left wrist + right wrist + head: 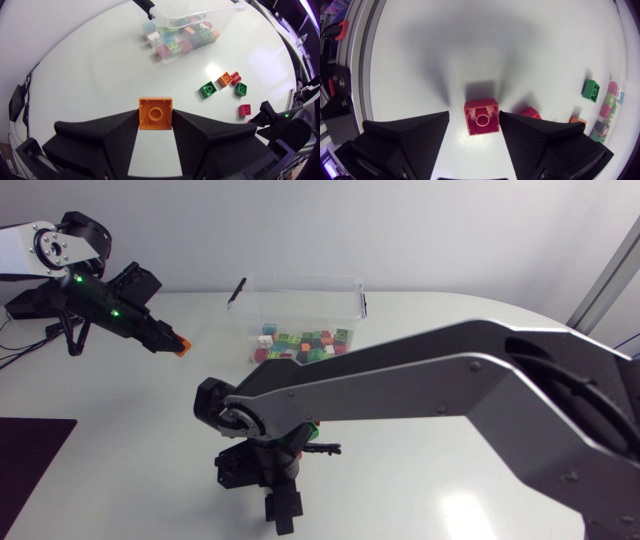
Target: Place the duplo bricks in the container
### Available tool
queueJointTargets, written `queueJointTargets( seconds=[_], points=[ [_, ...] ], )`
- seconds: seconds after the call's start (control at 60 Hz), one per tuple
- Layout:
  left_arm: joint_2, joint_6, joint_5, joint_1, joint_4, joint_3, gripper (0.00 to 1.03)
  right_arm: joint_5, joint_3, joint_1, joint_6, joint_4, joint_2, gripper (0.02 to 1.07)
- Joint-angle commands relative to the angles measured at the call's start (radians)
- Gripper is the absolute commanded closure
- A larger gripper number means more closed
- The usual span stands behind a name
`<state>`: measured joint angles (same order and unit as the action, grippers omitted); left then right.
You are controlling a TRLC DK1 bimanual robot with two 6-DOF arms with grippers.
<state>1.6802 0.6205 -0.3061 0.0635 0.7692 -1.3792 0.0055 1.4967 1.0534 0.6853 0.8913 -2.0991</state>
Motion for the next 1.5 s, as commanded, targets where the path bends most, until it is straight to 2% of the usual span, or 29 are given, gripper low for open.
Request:
queueJointTargets(
  seconds=[0.0,0.033,0.2,0.483,0.733,1.05,1.083,1.1,1.133,1.183,1.217,1.367,1.483],
  points=[
    [0.013,-0.018,-0.010,-0.014,0.012,-0.046,0.60,0.010,0.020,0.011,0.031,0.020,-0.033,0.69],
    [0.016,-0.019,-0.010,-0.021,0.015,-0.055,0.60,0.005,0.030,0.010,0.031,0.021,-0.035,0.76],
    [0.033,-0.074,-0.016,-0.076,0.025,-0.159,0.60,0.005,0.065,-0.004,0.028,0.077,-0.033,0.81],
    [0.130,-0.174,-0.048,-0.166,0.016,-0.350,0.60,-0.018,0.060,-0.049,-0.012,0.115,0.106,0.81],
    [0.260,-0.292,-0.080,-0.232,-0.079,-0.524,0.60,-0.067,0.011,-0.119,-0.047,0.110,0.264,0.81],
    [0.463,-0.395,-0.068,-0.271,-0.102,-0.732,0.57,-0.111,-0.047,-0.194,-0.082,0.074,0.392,0.81],
    [0.477,-0.400,-0.048,-0.277,-0.108,-0.738,0.54,-0.118,-0.044,-0.205,-0.086,0.069,0.402,0.81],
    [0.490,-0.404,-0.021,-0.283,-0.123,-0.736,0.48,-0.119,-0.039,-0.216,-0.095,0.061,0.413,0.81],
    [0.501,-0.410,0.002,-0.286,-0.134,-0.735,0.42,-0.119,-0.033,-0.231,-0.101,0.057,0.422,0.81],
    [0.504,-0.413,0.039,-0.289,-0.137,-0.725,0.17,-0.121,-0.024,-0.251,-0.115,0.037,0.436,0.81],
    [0.489,-0.413,0.041,-0.287,-0.142,-0.702,0.07,-0.121,-0.010,-0.273,-0.124,0.024,0.445,0.81],
    [0.375,-0.383,0.050,-0.274,-0.156,-0.567,0.05,-0.119,0.050,-0.334,-0.167,-0.018,0.452,0.81],
    [0.217,-0.314,0.047,-0.251,-0.191,-0.373,0.05,-0.118,0.089,-0.371,-0.207,-0.065,0.445,0.81]
  ],
)
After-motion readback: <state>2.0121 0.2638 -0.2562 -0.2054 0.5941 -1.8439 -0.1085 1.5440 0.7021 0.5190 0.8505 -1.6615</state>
